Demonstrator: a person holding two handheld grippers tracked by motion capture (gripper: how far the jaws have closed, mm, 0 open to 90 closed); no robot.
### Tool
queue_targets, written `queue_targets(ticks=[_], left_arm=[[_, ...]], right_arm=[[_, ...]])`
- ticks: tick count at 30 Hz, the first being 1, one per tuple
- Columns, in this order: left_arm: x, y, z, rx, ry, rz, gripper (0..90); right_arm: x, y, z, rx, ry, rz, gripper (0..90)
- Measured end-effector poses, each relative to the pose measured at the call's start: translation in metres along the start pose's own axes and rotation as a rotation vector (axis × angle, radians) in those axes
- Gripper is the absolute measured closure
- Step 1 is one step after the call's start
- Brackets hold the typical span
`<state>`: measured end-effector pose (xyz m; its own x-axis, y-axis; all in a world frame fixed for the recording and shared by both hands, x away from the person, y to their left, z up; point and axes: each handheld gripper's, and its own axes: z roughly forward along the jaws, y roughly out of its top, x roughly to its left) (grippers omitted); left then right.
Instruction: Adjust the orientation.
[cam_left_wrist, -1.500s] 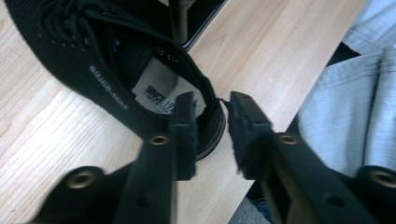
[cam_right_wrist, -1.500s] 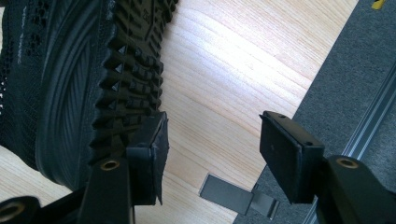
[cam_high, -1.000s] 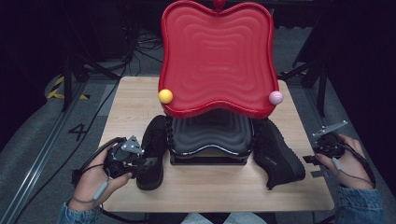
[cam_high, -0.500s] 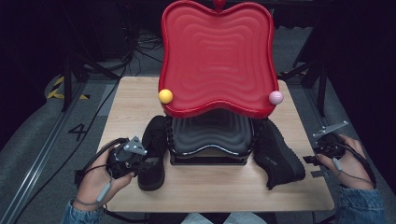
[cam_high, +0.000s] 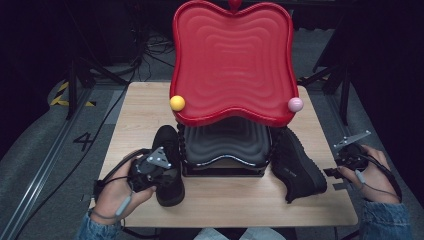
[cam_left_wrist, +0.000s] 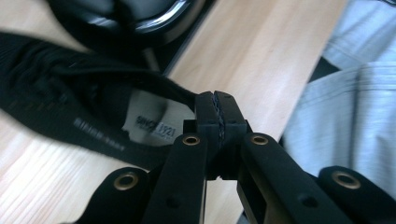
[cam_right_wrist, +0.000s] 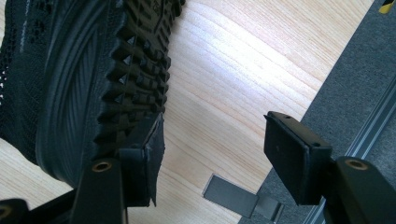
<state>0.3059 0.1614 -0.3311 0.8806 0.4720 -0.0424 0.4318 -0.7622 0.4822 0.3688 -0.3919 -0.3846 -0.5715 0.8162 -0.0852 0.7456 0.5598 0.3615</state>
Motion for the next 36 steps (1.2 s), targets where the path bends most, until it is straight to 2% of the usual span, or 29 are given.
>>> queue_targets(ticks=[1, 2, 5, 6, 7, 8, 9, 11, 13, 14, 18, 19, 22, 24, 27, 28, 33, 36], left_arm=[[-0.001, 0.004, 0.003, 0.003, -0.016, 0.007, 90.0], [-0.002, 0.008, 0.005, 0.009, -0.009, 0.015, 90.0], [-0.002, 0.012, 0.005, 0.03, -0.008, -0.001, 90.0], [-0.001, 0.011, 0.005, 0.025, -0.008, -0.018, 89.7], [0.0, 0.01, 0.005, 0.009, -0.011, -0.045, 85.9], [0.001, 0.009, 0.005, 0.016, -0.002, -0.061, 74.8], [0.002, 0.008, 0.006, 0.023, 0.012, -0.074, 68.8], [0.003, 0.007, 0.01, 0.05, 0.014, -0.084, 57.0], [0.004, 0.007, 0.013, 0.066, 0.0, -0.077, 56.0], [0.004, 0.008, 0.021, 0.1, -0.021, -0.074, 55.4], [0.008, 0.009, 0.035, 0.163, -0.033, -0.065, 56.1], [0.009, 0.009, 0.038, 0.176, -0.044, -0.049, 55.3], [0.012, 0.007, 0.048, 0.185, -0.076, -0.05, 55.6], [0.013, 0.007, 0.054, 0.199, -0.101, -0.047, 60.1], [0.015, 0.006, 0.062, 0.204, -0.099, -0.069, 66.3], [0.017, 0.005, 0.064, 0.196, -0.114, -0.075, 68.6], [0.021, 0.002, 0.072, 0.219, -0.179, -0.092, 74.4], [0.02, 0.003, 0.075, 0.237, -0.187, -0.1, 75.5]], right_arm=[[0.0, 0.0, 0.0, 0.0, 0.001, 0.001, 38.5], [0.0, -0.001, 0.0, 0.001, -0.001, -0.001, 38.5], [0.0, -0.002, 0.0, 0.0, -0.004, -0.001, 38.3], [0.0, -0.002, -0.001, 0.0, -0.004, -0.001, 38.3], [0.0, -0.003, -0.001, 0.002, -0.004, 0.0, 38.2], [0.0, -0.003, 0.0, 0.004, -0.004, -0.001, 38.1], [-0.001, -0.003, 0.0, 0.005, -0.004, -0.001, 38.0], [0.0, -0.002, 0.001, 0.008, -0.003, -0.009, 37.8], [0.002, -0.001, 0.002, 0.009, -0.002, -0.018, 37.4], [0.002, -0.001, 0.002, 0.011, 0.0, -0.021, 37.2], [0.004, 0.0, 0.003, 0.013, 0.002, -0.026, 37.0], [0.004, 0.0, 0.003, 0.014, 0.001, -0.028, 36.9], [0.004, 0.0, 0.005, 0.019, -0.001, -0.027, 36.7], [0.004, 0.0, 0.005, 0.022, -0.002, -0.027, 36.6], [0.004, 0.001, 0.006, 0.023, 0.0, -0.029, 36.5], [0.004, 0.001, 0.006, 0.024, 0.001, -0.03, 36.4], [0.004, 0.001, 0.006, 0.025, 0.0, -0.035, 36.4], [0.005, 0.001, 0.007, 0.03, 0.001, -0.036, 36.2]])
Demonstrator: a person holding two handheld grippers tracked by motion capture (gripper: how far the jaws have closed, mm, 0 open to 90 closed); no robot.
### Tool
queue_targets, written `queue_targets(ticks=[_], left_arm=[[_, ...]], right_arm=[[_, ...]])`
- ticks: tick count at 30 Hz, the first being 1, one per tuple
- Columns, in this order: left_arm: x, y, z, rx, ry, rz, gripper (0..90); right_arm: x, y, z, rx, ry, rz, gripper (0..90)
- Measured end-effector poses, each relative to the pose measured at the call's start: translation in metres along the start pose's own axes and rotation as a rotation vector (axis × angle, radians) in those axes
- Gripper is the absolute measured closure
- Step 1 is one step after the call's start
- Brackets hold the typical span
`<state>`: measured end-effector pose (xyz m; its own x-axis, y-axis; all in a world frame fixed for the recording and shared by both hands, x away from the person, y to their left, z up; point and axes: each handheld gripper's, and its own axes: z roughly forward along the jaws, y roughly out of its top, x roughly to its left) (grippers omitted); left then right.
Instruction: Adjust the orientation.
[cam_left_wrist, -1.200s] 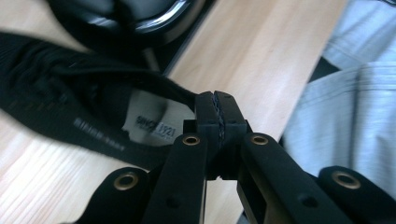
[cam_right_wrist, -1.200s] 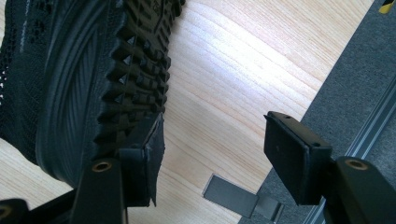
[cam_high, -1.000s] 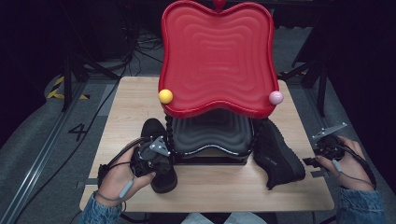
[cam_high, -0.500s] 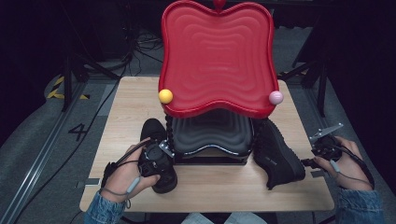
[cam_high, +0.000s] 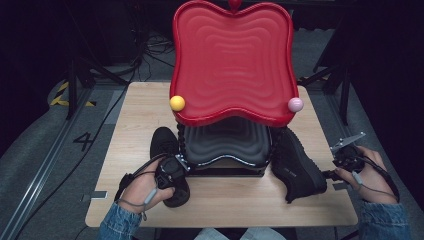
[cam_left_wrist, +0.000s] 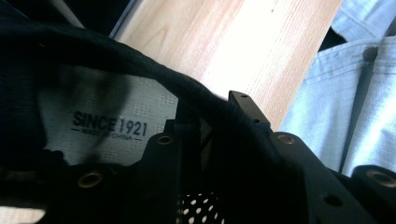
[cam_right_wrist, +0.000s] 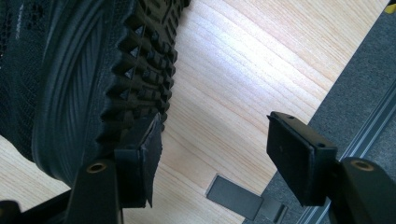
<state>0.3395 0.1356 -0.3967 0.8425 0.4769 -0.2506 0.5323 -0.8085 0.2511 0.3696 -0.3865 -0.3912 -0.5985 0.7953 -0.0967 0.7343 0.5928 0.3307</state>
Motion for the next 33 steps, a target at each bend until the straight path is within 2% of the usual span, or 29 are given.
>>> queue_targets(ticks=[4, 7, 9, 17, 20, 25, 29, 31, 33], left_arm=[[0.0, 0.0, 0.005, 0.008, -0.009, -0.019, 77.6], [-0.002, 0.002, 0.014, 0.044, 0.006, -0.007, 76.0], [-0.005, 0.001, 0.015, 0.038, 0.019, -0.004, 76.0], [-0.004, 0.001, 0.015, 0.036, 0.018, -0.003, 76.8], [-0.002, 0.0, 0.014, 0.026, 0.001, -0.017, 77.0], [-0.004, -0.001, 0.015, 0.026, 0.02, 0.052, 75.5], [-0.005, 0.0, 0.016, 0.028, 0.029, 0.033, 76.1], [-0.004, -0.001, 0.015, 0.023, 0.021, -0.021, 77.3], [-0.005, 0.0, 0.015, 0.023, 0.023, -0.026, 77.8]], right_arm=[[0.0, 0.0, 0.001, 0.0, -0.001, 0.001, 36.0], [0.0, 0.0, 0.001, 0.0, 0.001, 0.001, 36.2], [0.001, 0.0, 0.0, -0.001, -0.001, 0.002, 36.3], [0.0, -0.001, 0.0, -0.005, -0.004, 0.004, 36.7], [-0.001, -0.001, 0.0, -0.007, -0.005, 0.007, 36.8], [-0.001, -0.001, 0.001, -0.007, -0.012, 0.007, 36.4], [-0.001, -0.001, 0.001, -0.009, -0.011, 0.004, 36.5], [0.0, -0.001, 0.001, -0.01, -0.01, 0.004, 36.4], [-0.001, -0.001, 0.0, -0.01, -0.009, 0.006, 36.4]])
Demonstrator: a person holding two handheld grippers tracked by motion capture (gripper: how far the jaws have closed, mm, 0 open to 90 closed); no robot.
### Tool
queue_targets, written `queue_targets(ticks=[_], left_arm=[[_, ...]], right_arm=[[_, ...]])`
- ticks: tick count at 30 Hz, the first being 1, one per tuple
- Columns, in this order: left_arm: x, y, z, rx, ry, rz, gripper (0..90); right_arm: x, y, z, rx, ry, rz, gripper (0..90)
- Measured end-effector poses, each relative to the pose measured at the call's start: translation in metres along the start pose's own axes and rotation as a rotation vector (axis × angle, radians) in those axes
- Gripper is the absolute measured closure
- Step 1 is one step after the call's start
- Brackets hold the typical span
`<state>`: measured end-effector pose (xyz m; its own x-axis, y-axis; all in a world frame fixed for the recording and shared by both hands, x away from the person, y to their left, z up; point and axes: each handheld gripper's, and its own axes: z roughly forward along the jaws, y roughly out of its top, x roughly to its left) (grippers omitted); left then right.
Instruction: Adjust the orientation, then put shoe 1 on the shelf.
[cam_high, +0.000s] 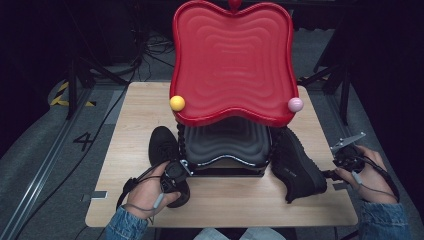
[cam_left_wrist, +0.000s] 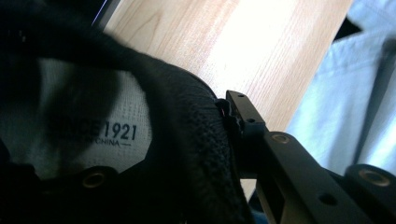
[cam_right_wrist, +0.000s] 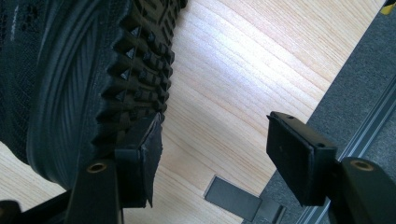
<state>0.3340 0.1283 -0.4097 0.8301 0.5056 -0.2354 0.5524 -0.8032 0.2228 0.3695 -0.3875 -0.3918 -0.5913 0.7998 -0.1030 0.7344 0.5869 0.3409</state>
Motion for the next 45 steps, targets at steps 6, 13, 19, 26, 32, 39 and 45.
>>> queue_targets(ticks=[6, 13, 19, 26, 32, 39, 45], left_arm=[[0.0, -0.002, -0.002, -0.023, 0.003, -0.028, 81.3], [-0.002, -0.002, -0.01, 0.005, 0.035, -0.006, 82.8], [-0.006, -0.003, -0.028, -0.004, 0.031, -0.007, 85.9], [-0.009, -0.003, -0.057, -0.017, 0.036, 0.004, 85.8], [-0.014, 0.001, -0.091, -0.034, 0.042, 0.025, 85.8], [-0.021, 0.006, -0.125, -0.027, 0.047, 0.04, 85.6], [-0.03, 0.01, -0.155, -0.034, 0.071, 0.047, 85.5]], right_arm=[[-0.002, -0.001, -0.001, -0.001, -0.005, 0.005, 36.5], [-0.003, -0.001, -0.002, -0.004, -0.007, 0.011, 36.5], [-0.004, -0.002, -0.004, -0.012, -0.009, 0.015, 36.5], [-0.006, -0.003, -0.003, -0.01, -0.009, 0.018, 36.2], [-0.006, -0.003, -0.005, -0.015, -0.011, 0.017, 36.1], [-0.008, -0.005, -0.007, -0.023, -0.007, 0.019, 36.1], [-0.01, -0.006, -0.008, -0.03, -0.006, 0.023, 36.0]])
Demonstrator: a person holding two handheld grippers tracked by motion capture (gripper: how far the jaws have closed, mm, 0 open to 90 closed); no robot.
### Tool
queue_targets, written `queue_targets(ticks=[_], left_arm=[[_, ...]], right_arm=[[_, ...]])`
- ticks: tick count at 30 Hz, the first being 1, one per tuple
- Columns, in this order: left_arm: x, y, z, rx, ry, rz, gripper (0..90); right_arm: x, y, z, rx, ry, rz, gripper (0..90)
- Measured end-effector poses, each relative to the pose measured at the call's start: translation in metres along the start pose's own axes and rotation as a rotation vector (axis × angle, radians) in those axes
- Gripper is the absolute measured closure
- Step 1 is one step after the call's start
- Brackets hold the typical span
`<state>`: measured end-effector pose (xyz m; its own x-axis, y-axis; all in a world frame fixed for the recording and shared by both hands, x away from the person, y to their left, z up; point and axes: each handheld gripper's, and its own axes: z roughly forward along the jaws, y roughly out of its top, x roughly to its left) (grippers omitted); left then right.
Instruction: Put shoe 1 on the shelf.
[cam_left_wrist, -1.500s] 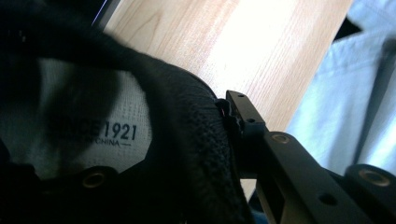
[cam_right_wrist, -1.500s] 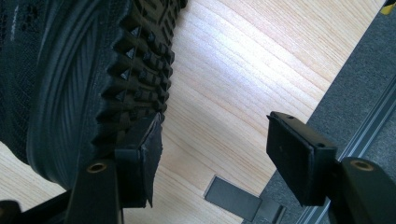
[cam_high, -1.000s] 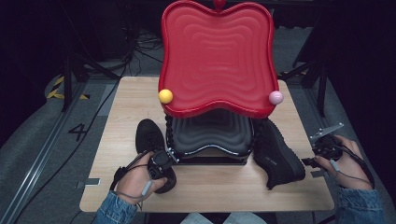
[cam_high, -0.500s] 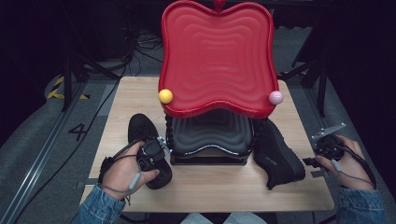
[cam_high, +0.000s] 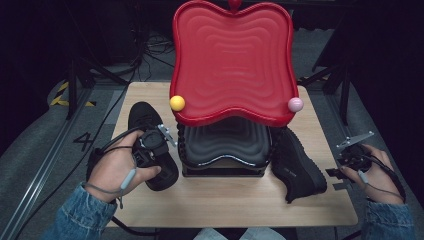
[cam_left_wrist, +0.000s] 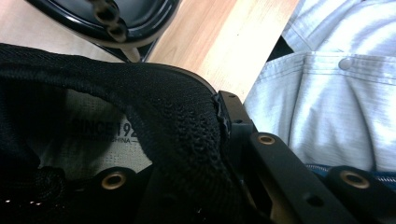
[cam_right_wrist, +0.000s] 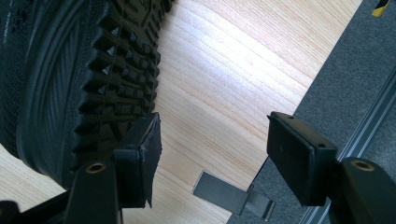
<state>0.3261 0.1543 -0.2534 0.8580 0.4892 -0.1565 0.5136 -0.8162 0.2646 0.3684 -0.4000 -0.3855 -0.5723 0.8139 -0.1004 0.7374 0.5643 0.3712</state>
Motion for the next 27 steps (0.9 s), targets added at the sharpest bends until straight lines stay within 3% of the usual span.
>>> queue_targets(ticks=[11, 14, 22, 27], left_arm=[[-0.009, 0.007, -0.047, 0.0, 0.029, 0.023, 85.5], [-0.01, 0.01, -0.06, -0.012, 0.025, 0.029, 85.4], [-0.024, 0.022, -0.101, -0.019, 0.081, 0.087, 85.3], [-0.032, 0.03, -0.12, -0.019, 0.093, 0.11, 85.4]], right_arm=[[0.002, -0.001, 0.002, 0.008, 0.004, 0.001, 36.0], [0.002, -0.003, 0.003, 0.017, -0.014, 0.003, 35.8], [0.004, -0.01, 0.004, 0.018, -0.004, 0.006, 35.3], [0.001, -0.017, 0.004, 0.02, 0.003, 0.022, 35.2]])
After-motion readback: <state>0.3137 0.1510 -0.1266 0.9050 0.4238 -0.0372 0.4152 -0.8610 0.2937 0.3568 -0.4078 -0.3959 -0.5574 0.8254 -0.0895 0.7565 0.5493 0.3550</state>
